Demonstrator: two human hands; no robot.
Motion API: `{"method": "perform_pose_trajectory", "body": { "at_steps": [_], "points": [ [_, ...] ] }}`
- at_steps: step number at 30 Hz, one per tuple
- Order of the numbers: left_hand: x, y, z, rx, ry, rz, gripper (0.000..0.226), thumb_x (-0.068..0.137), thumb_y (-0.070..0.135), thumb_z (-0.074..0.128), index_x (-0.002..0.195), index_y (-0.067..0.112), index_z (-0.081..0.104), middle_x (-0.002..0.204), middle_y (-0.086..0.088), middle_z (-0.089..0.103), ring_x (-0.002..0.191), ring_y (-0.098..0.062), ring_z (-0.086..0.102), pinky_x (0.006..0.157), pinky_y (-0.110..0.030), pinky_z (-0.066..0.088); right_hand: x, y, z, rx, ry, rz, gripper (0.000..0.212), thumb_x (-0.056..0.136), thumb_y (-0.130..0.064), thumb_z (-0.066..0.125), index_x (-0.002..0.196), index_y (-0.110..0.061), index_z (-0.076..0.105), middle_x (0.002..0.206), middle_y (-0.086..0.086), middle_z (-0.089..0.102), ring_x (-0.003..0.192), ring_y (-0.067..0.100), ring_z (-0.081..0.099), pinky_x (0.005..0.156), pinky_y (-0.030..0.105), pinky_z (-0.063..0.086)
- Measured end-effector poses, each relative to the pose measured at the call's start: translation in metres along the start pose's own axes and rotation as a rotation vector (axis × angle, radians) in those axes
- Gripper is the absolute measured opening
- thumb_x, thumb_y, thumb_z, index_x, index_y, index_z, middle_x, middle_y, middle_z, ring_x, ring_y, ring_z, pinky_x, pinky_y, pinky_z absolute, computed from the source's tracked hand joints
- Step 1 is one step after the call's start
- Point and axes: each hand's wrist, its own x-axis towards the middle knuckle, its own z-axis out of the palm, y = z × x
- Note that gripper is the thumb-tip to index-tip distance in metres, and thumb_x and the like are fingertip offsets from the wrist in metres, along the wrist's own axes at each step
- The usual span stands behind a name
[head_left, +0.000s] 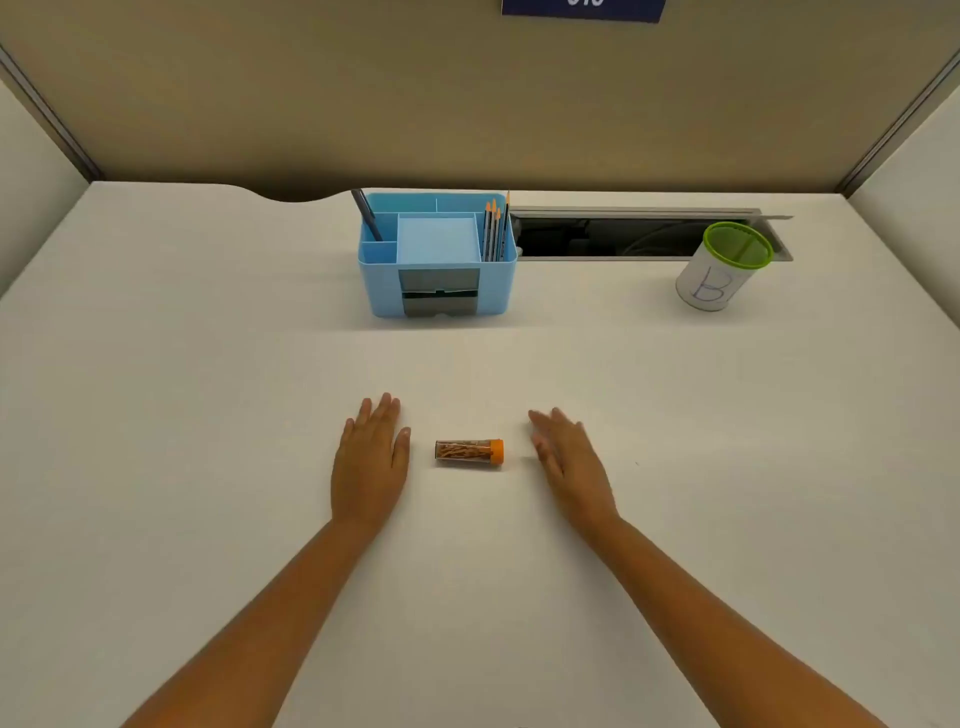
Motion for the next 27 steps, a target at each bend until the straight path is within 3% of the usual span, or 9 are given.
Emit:
{"method": "perform_pose_trajectory", "body": {
  "at_steps": [2, 7, 12, 16, 18, 21, 24, 27],
  "points": [
    [-0.008, 0.005, 0.002, -0.110, 0.047, -0.018, 0.047, 0.094, 0.024, 0.039, 0.138, 0.014, 0.027, 0.147, -0.010, 0.033, 0.138, -0.022, 0.024, 0.111, -0.035, 0.021, -0.005, -0.005, 0.001, 0.112, -0.088, -0.019, 0.037, 0.094, -0.032, 0.043, 0.132, -0.031, 0.042, 0.129, -0.020, 0.042, 0.123, -0.012, 0.026, 0.108, 0.017, 0.018],
    [-0.028, 0.028, 0.017, -0.056, -0.063, 0.260, 0.060, 0.088, 0.032, 0.051, 0.139, 0.018, 0.023, 0.146, -0.005, 0.035, 0.136, -0.017, 0.028, 0.102, -0.025, 0.028, -0.007, -0.016, 0.008, 0.098, -0.146, -0.114, 0.044, 0.087, -0.029, 0.058, 0.130, -0.024, 0.046, 0.122, -0.017, 0.049, 0.111, -0.004, 0.046, 0.094, -0.003, 0.027],
    [-0.030, 0.030, 0.022, -0.018, -0.085, 0.311, 0.062, 0.087, 0.039, 0.051, 0.139, 0.019, 0.023, 0.147, -0.001, 0.034, 0.137, -0.015, 0.026, 0.104, -0.028, 0.033, -0.008, -0.024, 0.011, 0.129, -0.135, -0.119, 0.039, 0.084, -0.021, 0.063, 0.122, -0.021, 0.054, 0.113, -0.008, 0.059, 0.100, 0.004, 0.055, 0.087, 0.000, 0.036],
    [-0.032, 0.036, 0.018, -0.046, -0.044, 0.383, 0.056, 0.083, 0.026, 0.061, 0.132, 0.009, 0.038, 0.137, -0.010, 0.048, 0.129, -0.025, 0.041, 0.105, -0.041, 0.036, -0.007, -0.042, 0.008, 0.200, -0.121, -0.072, 0.037, 0.082, -0.024, 0.066, 0.118, -0.022, 0.057, 0.110, -0.008, 0.061, 0.098, 0.003, 0.056, 0.088, 0.012, 0.047],
    [-0.035, 0.043, 0.021, -0.054, 0.026, 0.384, 0.050, 0.082, 0.020, 0.062, 0.127, 0.005, 0.044, 0.129, -0.013, 0.055, 0.121, -0.029, 0.050, 0.107, -0.045, 0.032, -0.004, -0.054, 0.006, 0.225, -0.107, -0.060, 0.034, 0.080, -0.024, 0.068, 0.113, -0.022, 0.059, 0.105, -0.012, 0.059, 0.095, 0.003, 0.056, 0.080, 0.007, 0.048],
    [-0.037, 0.056, 0.022, -0.147, 0.142, 0.289, 0.034, 0.085, 0.019, 0.057, 0.116, 0.007, 0.052, 0.111, -0.011, 0.065, 0.103, -0.026, 0.061, 0.108, -0.039, 0.031, 0.001, -0.068, 0.000, 0.223, -0.088, -0.008, 0.027, 0.079, -0.020, 0.069, 0.105, -0.021, 0.063, 0.102, -0.010, 0.059, 0.092, 0.004, 0.054, 0.070, -0.003, 0.041],
    [-0.036, 0.063, 0.019, -0.240, 0.173, 0.260, 0.026, 0.085, 0.014, 0.058, 0.110, 0.009, 0.056, 0.100, -0.009, 0.067, 0.089, -0.023, 0.062, 0.091, -0.037, 0.049, 0.005, -0.075, -0.008, 0.241, -0.113, 0.043, 0.027, 0.079, -0.017, 0.069, 0.104, -0.023, 0.065, 0.107, -0.003, 0.065, 0.093, 0.005, 0.055, 0.067, -0.004, 0.038],
    [-0.034, 0.063, 0.014, -0.246, 0.143, 0.263, 0.028, 0.086, 0.014, 0.057, 0.114, 0.010, 0.055, 0.106, -0.009, 0.066, 0.093, -0.021, 0.062, 0.079, -0.026, 0.050, 0.005, -0.080, -0.017, 0.207, -0.137, 0.056, 0.030, 0.077, -0.017, 0.071, 0.106, -0.020, 0.065, 0.110, 0.000, 0.067, 0.090, 0.006, 0.057, 0.069, 0.001, 0.037]
  ]
}}
